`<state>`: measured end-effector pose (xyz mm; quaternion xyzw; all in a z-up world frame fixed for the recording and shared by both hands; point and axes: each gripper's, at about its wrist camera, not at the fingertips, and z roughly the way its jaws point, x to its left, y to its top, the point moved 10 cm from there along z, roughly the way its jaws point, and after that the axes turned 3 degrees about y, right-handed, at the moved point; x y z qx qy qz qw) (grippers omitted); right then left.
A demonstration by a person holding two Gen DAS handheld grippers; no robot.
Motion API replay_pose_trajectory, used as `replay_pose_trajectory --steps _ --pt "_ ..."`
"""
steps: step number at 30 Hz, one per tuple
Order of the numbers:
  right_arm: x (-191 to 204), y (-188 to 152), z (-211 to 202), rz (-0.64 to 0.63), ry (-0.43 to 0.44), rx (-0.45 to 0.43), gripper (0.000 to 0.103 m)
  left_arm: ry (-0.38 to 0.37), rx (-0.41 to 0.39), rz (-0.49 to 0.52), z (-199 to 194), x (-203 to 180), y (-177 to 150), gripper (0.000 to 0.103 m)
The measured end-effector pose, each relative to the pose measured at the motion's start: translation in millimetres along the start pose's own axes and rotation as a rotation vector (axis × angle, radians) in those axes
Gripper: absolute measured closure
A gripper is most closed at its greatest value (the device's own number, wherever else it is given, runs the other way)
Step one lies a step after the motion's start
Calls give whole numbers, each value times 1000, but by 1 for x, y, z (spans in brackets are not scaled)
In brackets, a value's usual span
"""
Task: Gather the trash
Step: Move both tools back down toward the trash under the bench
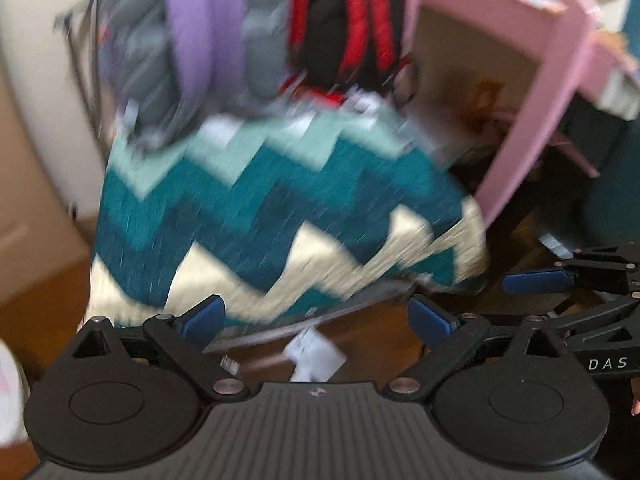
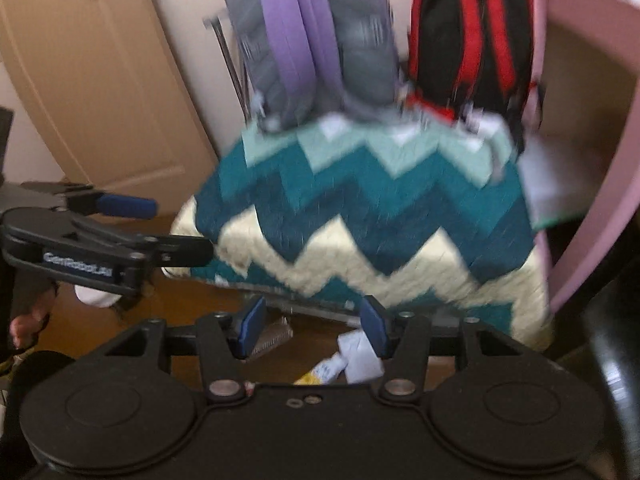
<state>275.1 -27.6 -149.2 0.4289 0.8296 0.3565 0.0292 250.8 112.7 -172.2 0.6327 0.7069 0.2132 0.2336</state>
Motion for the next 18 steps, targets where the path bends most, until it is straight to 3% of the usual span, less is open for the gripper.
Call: replay_pose_trajectory --steps 6,12,18 --pt "-8 -37 102 40 3 104 51 29 115 -27 81 55 -48 4" --pt "-21 -68 189 105 16 181 51 76 215 29 153 94 -89 4" --pt "-37 -111 273 234 33 319 51 102 322 78 221 124 -134 5"
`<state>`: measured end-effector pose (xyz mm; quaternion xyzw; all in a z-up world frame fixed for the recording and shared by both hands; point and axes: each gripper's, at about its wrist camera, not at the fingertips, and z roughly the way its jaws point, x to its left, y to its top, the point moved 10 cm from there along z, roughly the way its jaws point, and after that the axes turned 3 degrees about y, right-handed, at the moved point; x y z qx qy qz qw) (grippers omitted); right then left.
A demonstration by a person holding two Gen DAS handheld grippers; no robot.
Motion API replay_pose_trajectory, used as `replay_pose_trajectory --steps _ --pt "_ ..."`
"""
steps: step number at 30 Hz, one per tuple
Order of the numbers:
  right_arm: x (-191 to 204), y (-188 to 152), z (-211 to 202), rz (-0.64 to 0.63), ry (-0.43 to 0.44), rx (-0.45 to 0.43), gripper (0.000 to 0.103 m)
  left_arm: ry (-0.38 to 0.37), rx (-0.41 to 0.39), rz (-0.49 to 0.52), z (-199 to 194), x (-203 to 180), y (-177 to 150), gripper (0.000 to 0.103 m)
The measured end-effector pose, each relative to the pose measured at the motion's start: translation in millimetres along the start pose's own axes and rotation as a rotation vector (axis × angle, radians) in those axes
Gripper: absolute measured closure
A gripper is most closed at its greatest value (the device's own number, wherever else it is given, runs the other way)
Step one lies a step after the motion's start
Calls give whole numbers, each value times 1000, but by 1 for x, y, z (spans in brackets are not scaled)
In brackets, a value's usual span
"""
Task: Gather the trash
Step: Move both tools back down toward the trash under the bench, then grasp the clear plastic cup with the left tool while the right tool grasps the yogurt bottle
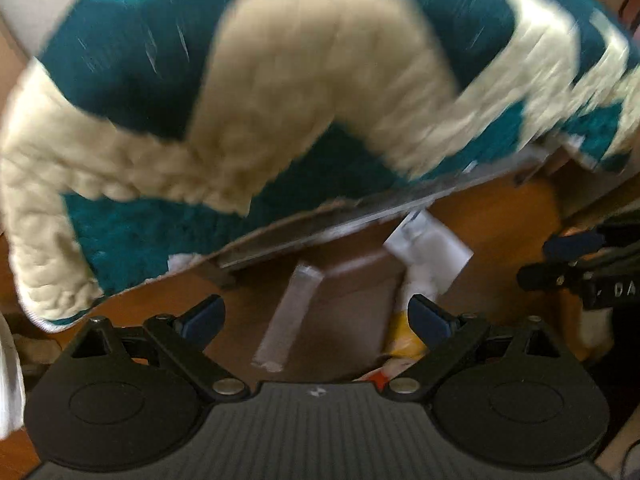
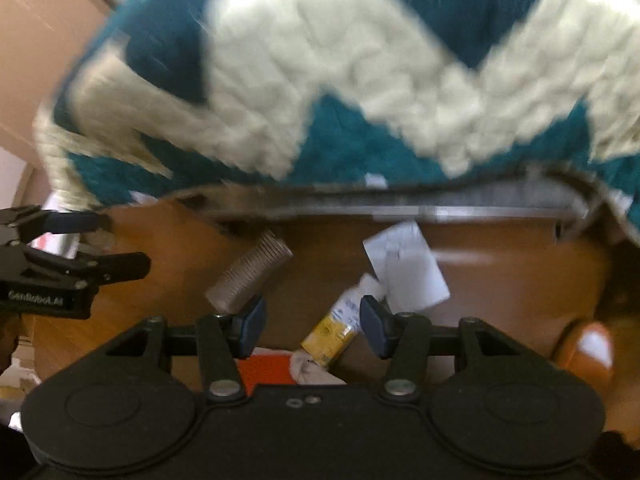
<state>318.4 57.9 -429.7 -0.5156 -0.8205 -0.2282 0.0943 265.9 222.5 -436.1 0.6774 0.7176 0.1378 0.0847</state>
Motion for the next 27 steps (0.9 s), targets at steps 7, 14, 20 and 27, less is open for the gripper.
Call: replay_pose_trajectory --steps 7,14,20,27 --pt "-27 -20 82 121 -68 115 52 -68 126 -38 88 10 -23 5" --pt "-38 -30 137 230 -83 190 51 -77 189 -13 150 14 -36 5" --pt "-54 -32 169 303 -132 219 51 -67 225 9 197 17 -46 5" --pt "-57 -35 197 289 -191 262 51 -19 241 41 234 15 -56 5"
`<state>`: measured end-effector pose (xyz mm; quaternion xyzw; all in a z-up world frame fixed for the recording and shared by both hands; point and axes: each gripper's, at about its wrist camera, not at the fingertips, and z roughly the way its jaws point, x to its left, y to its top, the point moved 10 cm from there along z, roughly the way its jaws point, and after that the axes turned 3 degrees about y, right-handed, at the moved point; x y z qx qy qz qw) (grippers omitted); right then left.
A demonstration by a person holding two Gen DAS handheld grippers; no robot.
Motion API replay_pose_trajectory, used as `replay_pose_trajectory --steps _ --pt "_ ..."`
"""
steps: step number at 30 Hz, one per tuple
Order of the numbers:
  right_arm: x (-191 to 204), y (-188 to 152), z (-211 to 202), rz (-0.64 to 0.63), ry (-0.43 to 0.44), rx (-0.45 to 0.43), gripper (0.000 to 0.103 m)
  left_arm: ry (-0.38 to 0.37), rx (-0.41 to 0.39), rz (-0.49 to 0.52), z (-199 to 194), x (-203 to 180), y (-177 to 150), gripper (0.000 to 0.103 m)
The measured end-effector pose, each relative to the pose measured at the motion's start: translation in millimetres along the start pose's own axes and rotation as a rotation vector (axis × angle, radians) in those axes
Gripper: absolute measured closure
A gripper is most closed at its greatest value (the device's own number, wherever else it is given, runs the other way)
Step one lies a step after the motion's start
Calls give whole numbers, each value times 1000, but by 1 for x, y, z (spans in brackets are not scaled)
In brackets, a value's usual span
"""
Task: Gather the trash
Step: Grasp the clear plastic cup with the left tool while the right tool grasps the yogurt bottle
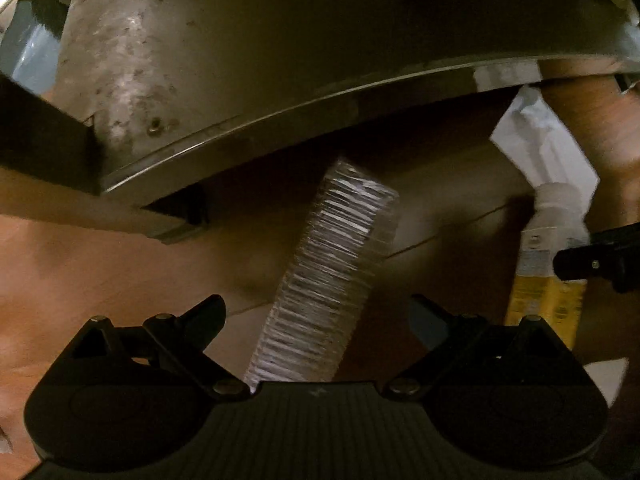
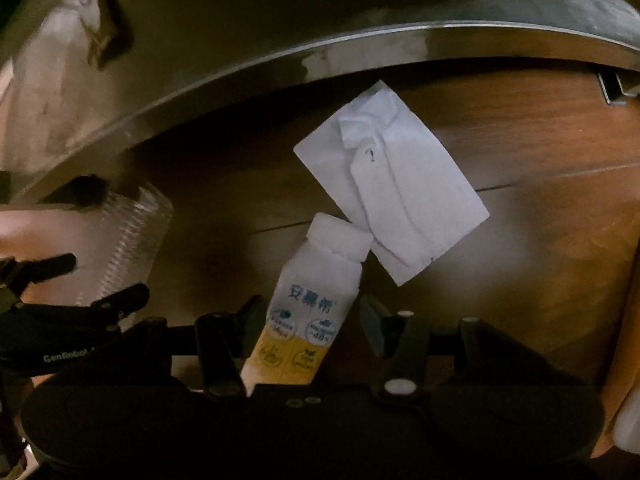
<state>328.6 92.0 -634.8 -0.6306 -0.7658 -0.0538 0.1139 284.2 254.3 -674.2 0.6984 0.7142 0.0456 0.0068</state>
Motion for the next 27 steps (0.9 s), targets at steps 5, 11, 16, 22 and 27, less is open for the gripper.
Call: replay_pose_trajectory --steps 5,11,16,22,27 --pt "8 3 12 -3 18 2 49 25 7 41 16 -2 3 20" --pt "6 7 20 57 5 14 52 19 33 60 27 -9 -1 41" --pt "8 5 23 26 -12 14 54 -3 29 30 27 -10 -5 53" --pt "10 2 16 -5 -11 -5 55 -17 21 -1 16 -8 -10 61" --pt "5 1 -6 -13 -5 -51 56 -28 6 17 -7 -14 -14 61"
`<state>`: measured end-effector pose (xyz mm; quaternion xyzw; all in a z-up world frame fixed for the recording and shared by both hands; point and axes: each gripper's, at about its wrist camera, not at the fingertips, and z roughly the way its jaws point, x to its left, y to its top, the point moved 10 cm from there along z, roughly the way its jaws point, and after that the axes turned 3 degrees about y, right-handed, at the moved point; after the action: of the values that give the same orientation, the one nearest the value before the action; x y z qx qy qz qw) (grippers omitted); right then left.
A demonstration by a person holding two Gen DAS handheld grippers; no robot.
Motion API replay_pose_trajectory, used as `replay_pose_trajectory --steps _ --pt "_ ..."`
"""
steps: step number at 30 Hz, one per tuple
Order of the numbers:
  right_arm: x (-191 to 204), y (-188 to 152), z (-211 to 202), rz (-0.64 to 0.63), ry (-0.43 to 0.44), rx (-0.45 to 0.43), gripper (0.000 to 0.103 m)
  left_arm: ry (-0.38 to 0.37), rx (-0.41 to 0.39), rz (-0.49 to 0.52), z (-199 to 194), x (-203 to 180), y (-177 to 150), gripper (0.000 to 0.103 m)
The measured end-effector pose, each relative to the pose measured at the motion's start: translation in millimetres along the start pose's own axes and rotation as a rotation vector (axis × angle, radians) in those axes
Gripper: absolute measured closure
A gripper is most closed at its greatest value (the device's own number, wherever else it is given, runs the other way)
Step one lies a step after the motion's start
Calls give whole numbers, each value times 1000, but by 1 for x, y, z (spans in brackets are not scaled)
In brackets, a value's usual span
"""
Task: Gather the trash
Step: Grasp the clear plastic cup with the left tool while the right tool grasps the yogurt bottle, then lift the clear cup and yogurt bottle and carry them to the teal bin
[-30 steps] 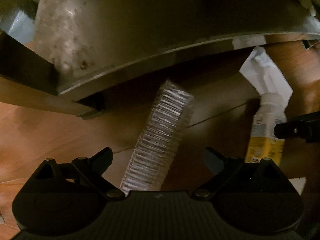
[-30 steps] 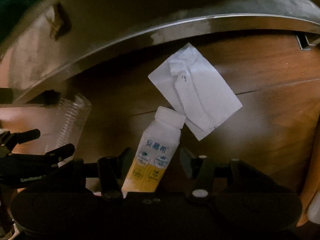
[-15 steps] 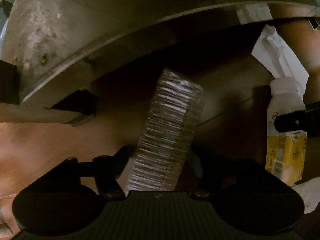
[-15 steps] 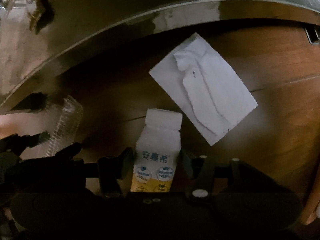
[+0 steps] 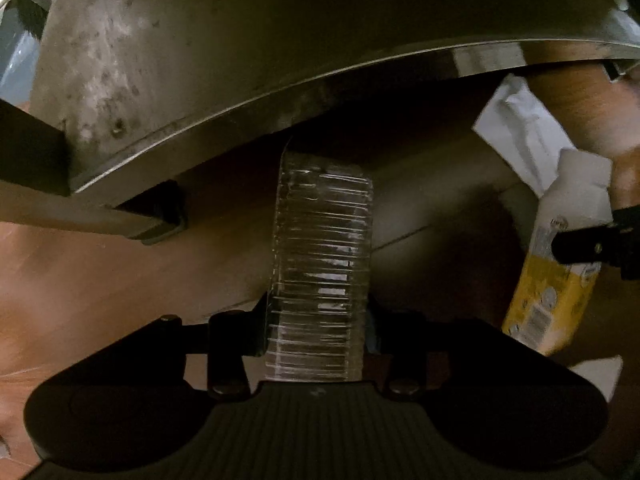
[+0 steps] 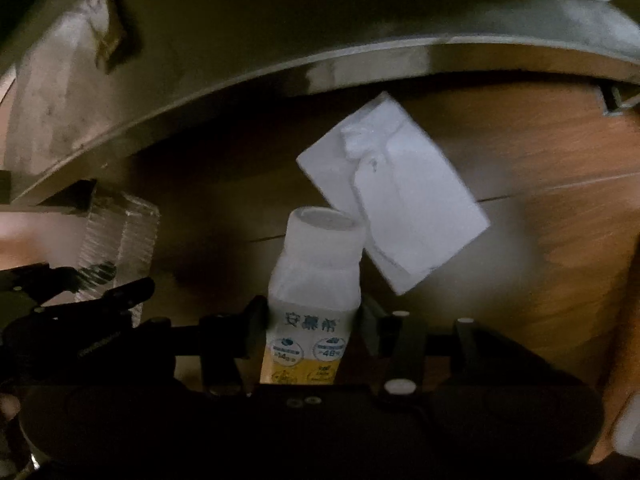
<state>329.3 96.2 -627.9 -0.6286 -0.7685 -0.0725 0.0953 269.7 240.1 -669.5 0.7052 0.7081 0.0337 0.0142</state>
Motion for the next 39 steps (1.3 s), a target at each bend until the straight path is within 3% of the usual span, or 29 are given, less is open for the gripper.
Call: replay_pose_trajectory --steps 8,18,30,39 --pt "-14 -9 -69 -22 18 -80 57 -37 -25 92 -67 -31 -7 61" --pt "-15 -18 -202 -149 63 -246 57 -65 -120 174 -204 -75 15 61" --pt "-16 -63 -400 -399 64 -496 58 -76 -404 120 -400 -138 31 61" --pt "-54 -110 -535 -421 24 -690 58 -87 -646 116 -549 -200 33 61"
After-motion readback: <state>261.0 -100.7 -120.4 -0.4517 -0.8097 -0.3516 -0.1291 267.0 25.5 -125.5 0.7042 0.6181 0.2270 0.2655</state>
